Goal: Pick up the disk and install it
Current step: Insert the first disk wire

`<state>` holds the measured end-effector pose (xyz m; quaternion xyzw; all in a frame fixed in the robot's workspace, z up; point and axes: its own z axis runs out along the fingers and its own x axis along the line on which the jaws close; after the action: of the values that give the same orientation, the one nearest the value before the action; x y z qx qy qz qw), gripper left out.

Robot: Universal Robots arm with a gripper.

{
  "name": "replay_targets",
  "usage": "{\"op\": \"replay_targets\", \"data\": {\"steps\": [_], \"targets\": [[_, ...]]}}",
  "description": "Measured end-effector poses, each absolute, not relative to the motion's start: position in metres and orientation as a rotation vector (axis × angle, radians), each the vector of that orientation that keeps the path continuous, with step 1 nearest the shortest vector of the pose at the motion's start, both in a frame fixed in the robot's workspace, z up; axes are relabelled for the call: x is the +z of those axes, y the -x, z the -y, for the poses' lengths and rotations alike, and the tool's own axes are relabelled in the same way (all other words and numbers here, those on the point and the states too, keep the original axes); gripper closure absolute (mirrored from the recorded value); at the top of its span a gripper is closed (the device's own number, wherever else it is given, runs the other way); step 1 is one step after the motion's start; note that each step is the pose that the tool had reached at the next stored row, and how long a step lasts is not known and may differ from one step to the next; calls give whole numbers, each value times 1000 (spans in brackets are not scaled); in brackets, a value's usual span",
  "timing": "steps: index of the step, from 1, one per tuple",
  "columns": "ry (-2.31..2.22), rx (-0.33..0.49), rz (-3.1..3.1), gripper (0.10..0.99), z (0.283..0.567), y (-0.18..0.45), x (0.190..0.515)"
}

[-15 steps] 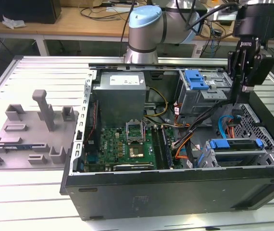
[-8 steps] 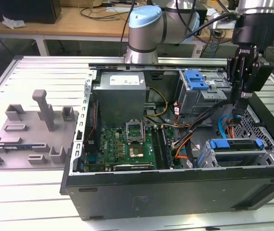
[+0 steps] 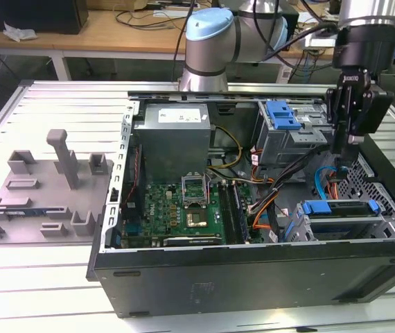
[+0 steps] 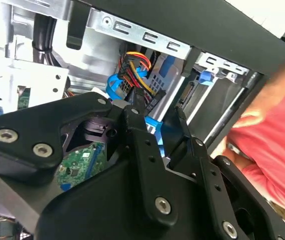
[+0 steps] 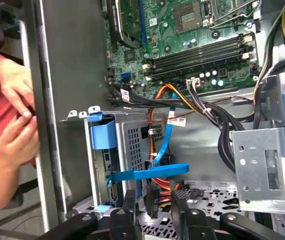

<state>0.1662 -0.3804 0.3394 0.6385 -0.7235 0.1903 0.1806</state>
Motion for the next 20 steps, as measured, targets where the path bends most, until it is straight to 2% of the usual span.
{"op": "replay_targets", "data": {"steps": [10,14,20], "targets": [[-1792,555,2029,675,380,-166,330],[-1748,629,1984,675,369,-166,327],[-1736,662,1997,675,363,-166,319]]}}
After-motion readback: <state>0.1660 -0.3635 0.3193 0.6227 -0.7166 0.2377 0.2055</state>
